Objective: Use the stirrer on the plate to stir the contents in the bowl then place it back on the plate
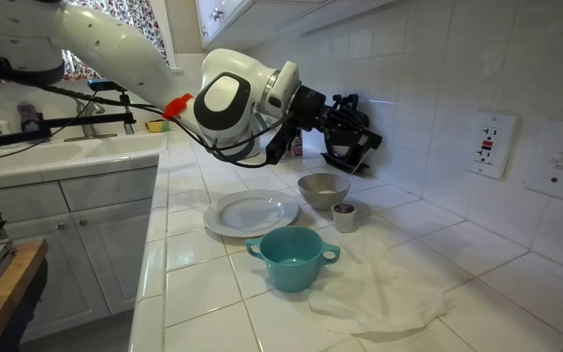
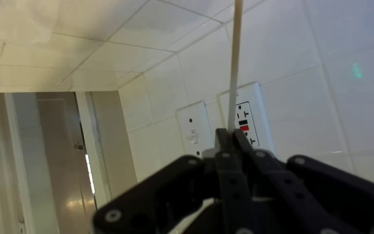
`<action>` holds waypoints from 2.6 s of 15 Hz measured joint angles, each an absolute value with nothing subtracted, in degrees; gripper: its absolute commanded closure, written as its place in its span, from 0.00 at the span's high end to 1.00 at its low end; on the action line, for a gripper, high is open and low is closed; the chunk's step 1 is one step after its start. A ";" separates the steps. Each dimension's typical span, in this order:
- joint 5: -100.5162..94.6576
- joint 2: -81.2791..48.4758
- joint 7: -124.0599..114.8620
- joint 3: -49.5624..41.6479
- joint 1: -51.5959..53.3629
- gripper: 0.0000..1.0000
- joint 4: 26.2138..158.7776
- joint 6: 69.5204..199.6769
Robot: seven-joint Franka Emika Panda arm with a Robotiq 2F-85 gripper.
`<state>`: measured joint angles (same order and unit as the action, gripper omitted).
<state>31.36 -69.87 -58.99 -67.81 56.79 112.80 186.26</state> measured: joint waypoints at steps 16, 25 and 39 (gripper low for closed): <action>31.35 -71.75 -60.48 -64.82 58.01 0.01 109.45 189.23; 30.94 -66.21 -56.62 -64.68 58.87 0.01 113.64 186.04; 30.97 -70.92 -58.38 -68.04 59.92 0.01 113.75 184.84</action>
